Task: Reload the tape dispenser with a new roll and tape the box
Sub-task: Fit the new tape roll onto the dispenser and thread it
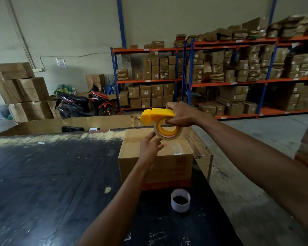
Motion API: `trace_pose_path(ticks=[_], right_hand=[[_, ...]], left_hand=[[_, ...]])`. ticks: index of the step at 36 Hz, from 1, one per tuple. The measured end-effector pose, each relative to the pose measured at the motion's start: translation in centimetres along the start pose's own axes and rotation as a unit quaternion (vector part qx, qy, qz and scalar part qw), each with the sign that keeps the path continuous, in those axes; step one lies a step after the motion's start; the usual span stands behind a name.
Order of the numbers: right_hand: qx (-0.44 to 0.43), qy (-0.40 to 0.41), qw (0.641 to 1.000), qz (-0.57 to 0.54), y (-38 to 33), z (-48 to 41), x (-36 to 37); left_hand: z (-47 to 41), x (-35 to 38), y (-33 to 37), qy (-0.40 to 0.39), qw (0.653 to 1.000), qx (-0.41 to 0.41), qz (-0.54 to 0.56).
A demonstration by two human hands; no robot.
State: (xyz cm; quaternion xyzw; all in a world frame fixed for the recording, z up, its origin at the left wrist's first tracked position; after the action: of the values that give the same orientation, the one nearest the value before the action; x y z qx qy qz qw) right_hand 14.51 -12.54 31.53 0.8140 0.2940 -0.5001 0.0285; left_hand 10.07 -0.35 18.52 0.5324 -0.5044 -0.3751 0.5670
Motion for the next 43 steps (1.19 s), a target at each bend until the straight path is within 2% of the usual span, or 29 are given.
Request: trace_pose_path(ticks=[4,10,17,24,33,39,43], right_hand=[[-0.018,-0.011,1.000,0.023,0.0,-0.1,0.6],[-0.027,-0.016,0.999,0.041,0.1,-0.1,1.2],[-0.042,-0.012,0.998,0.045,-0.4,0.0,1.3],[-0.056,-0.007,0.996,0.070,-0.3,0.0,1.1],[-0.039,-0.015,0.997,0.067,0.6,0.5,1.4],[-0.026,-0.019,0.998,0.053,1.2,0.6,1.3],[-0.015,-0.025,0.998,0.052,1.4,0.8,1.1]], left_hand=[[-0.5,-0.7,0.5,0.007,0.997,-0.073,0.017],[-1.7,-1.6,1.4,0.006,0.994,-0.111,0.004],[-2.2,-2.0,-0.1,-0.017,0.977,-0.211,0.005],[-2.8,-1.8,-0.3,-0.031,0.974,-0.223,-0.029],[-2.7,-0.3,-1.3,-0.077,0.959,-0.274,0.011],[-3.1,0.2,-1.2,-0.079,0.964,-0.255,0.010],[-3.6,0.4,-0.7,-0.101,0.974,-0.200,-0.045]])
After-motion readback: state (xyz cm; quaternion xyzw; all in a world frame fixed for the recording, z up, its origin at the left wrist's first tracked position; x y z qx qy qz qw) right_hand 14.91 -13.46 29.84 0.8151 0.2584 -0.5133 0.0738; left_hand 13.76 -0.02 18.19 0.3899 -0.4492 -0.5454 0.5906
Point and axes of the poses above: each hand's wrist, its own z-axis away from the middle knuckle, its own x-axis out of the palm, y = z × x, the point moved 9 cm from there along -z, towards the middle knuckle, and after that the axes turned 13 degrees about y, right-handed, at the moved point
